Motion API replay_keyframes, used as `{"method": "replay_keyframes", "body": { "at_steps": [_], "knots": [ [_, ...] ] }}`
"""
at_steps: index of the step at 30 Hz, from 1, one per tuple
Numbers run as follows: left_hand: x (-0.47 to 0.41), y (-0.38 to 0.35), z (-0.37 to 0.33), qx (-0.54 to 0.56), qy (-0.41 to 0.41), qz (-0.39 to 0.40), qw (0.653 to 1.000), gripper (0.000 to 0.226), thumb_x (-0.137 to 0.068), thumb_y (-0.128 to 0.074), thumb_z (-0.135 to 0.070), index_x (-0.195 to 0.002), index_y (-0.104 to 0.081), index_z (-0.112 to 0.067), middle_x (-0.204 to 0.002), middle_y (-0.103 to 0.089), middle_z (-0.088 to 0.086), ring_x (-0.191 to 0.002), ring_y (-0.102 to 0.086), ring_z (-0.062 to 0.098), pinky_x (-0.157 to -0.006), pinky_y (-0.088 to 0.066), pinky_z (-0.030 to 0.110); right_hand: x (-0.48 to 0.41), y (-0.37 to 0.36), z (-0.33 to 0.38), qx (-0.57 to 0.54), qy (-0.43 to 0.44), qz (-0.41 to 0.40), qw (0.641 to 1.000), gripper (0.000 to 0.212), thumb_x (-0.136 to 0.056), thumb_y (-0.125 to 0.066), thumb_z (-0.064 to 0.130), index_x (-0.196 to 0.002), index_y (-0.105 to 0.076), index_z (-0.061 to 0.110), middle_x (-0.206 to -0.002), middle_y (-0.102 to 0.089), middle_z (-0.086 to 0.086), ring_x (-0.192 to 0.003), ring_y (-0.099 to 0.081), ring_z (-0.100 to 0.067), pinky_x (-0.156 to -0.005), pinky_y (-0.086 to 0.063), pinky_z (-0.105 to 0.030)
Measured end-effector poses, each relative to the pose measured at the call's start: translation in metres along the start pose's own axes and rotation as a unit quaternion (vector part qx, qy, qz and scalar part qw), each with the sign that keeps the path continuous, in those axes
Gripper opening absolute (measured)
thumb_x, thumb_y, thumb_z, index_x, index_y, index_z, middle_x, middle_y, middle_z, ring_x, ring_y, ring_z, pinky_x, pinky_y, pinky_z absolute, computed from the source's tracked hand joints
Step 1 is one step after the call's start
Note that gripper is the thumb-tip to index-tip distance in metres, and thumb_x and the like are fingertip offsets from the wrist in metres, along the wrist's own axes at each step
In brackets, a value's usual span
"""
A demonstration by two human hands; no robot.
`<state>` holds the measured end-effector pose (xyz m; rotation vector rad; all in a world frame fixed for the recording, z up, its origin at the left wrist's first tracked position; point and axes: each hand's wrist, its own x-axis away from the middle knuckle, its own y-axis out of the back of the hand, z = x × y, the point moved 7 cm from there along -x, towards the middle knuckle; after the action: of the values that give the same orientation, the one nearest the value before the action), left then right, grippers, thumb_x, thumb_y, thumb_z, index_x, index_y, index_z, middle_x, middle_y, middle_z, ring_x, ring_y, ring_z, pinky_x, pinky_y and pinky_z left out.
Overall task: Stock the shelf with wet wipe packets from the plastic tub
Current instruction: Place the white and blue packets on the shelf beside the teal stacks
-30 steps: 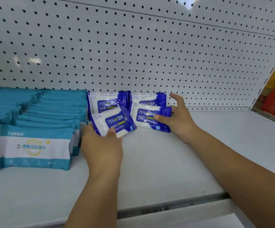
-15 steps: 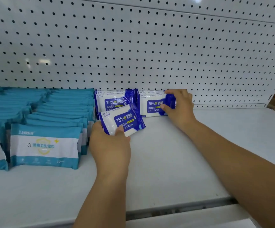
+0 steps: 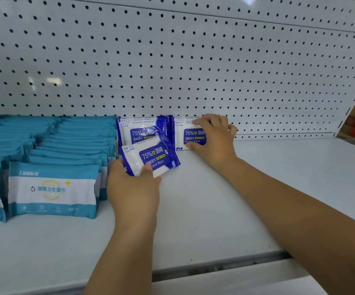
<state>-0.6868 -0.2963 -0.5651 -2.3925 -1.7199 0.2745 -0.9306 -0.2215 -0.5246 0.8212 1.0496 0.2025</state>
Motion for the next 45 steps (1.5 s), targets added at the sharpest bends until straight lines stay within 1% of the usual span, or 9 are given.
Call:
{"method": "replay_keyframes", "body": {
  "at_steps": [8,11,17,23,29,33,36,40,45],
  "knots": [
    [0.0,0.003,0.001,0.013,0.008,0.006,1.0,0.029,-0.094,-0.069,-0.013,-0.115,-0.056,-0.027,-0.106,-0.069,-0.005,-0.095,-0.07,0.015,-0.075,-0.061,0.034,0.01,0.021,0.01,-0.17,-0.024,-0.025,0.985,0.054,-0.086,-0.074,0.043,-0.135,-0.056,0.03,-0.135,-0.053,0.013,-0.132,-0.037,-0.011,-0.11,-0.029,-0.044],
    [0.003,-0.002,-0.003,-0.003,-0.013,0.039,0.999,0.029,-0.095,-0.068,-0.013,-0.118,-0.059,-0.027,-0.108,-0.07,-0.004,-0.095,-0.07,0.014,-0.073,-0.061,0.031,0.018,0.023,0.035,-0.28,-0.007,0.073,0.957,0.057,-0.085,-0.062,0.06,-0.138,-0.049,0.043,-0.134,-0.052,0.022,-0.135,-0.036,-0.005,-0.114,-0.035,-0.046],
    [0.005,0.007,-0.022,-0.068,-0.093,0.078,0.99,0.025,-0.096,-0.068,-0.015,-0.109,-0.063,-0.036,-0.105,-0.071,-0.011,-0.095,-0.07,0.008,-0.084,-0.061,0.034,0.027,0.022,0.071,-0.266,0.056,0.226,0.935,0.027,-0.088,-0.068,0.051,-0.113,-0.058,0.057,-0.12,-0.057,0.013,-0.12,-0.05,-0.009,-0.106,-0.037,-0.026],
    [0.017,0.044,-0.058,-0.206,-0.221,0.003,0.953,0.025,-0.091,-0.073,-0.015,-0.112,-0.067,-0.026,-0.1,-0.066,-0.019,-0.089,-0.063,0.0,-0.075,-0.043,0.002,0.018,0.026,0.075,-0.289,-0.002,0.147,0.946,0.011,-0.091,-0.071,0.038,-0.089,-0.061,0.043,-0.106,-0.064,0.0,-0.099,-0.059,-0.015,-0.081,-0.044,-0.021],
    [0.015,0.073,-0.08,-0.367,-0.329,-0.123,0.861,0.034,-0.082,-0.081,-0.021,-0.113,-0.069,-0.019,-0.118,-0.066,0.002,-0.117,-0.044,0.023,-0.092,-0.029,0.033,0.001,0.006,0.1,-0.102,0.019,0.125,0.987,0.018,-0.096,-0.062,0.042,-0.104,-0.062,0.025,-0.087,-0.048,0.009,-0.095,-0.036,-0.016,-0.09,-0.023,-0.033],
    [0.001,0.084,-0.059,-0.448,-0.237,-0.108,0.855,0.084,-0.077,-0.081,-0.044,-0.148,-0.04,-0.027,-0.168,-0.011,0.004,-0.153,0.001,0.019,-0.118,0.003,0.057,-0.012,-0.016,0.116,0.006,0.054,0.109,0.992,0.03,-0.096,-0.061,0.043,-0.116,-0.063,0.022,-0.109,-0.06,0.002,-0.12,-0.041,-0.021,-0.096,-0.023,-0.041],
    [-0.007,0.086,-0.043,-0.491,-0.146,-0.053,0.857,0.11,-0.08,-0.074,-0.057,-0.16,-0.003,-0.029,-0.162,0.033,0.001,-0.149,0.032,0.02,-0.111,0.013,0.071,-0.009,-0.023,0.124,-0.004,0.093,0.085,0.992,0.044,-0.093,-0.064,0.039,-0.132,-0.053,0.022,-0.133,-0.054,0.005,-0.128,-0.034,-0.019,-0.1,-0.017,-0.039],
    [-0.011,0.082,-0.037,-0.501,-0.111,-0.017,0.858,0.103,-0.091,-0.07,-0.037,-0.16,0.007,-0.031,-0.156,0.044,0.007,-0.144,0.041,0.028,-0.111,0.009,0.072,0.001,-0.036,0.126,0.02,0.142,0.121,0.982,0.075,-0.082,-0.073,0.051,-0.144,-0.042,0.023,-0.142,-0.045,0.005,-0.135,-0.03,-0.018,-0.106,-0.016,-0.045],
    [-0.015,0.074,-0.037,-0.513,-0.102,-0.02,0.852,0.092,-0.098,-0.062,-0.019,-0.16,0.005,-0.029,-0.156,0.043,0.012,-0.144,0.039,0.035,-0.111,0.007,0.074,-0.017,-0.037,0.126,0.065,0.14,0.1,0.983,0.07,-0.08,-0.077,0.046,-0.138,-0.047,0.025,-0.141,-0.044,0.005,-0.131,-0.035,-0.019,-0.105,-0.013,-0.041]
  ]
}}
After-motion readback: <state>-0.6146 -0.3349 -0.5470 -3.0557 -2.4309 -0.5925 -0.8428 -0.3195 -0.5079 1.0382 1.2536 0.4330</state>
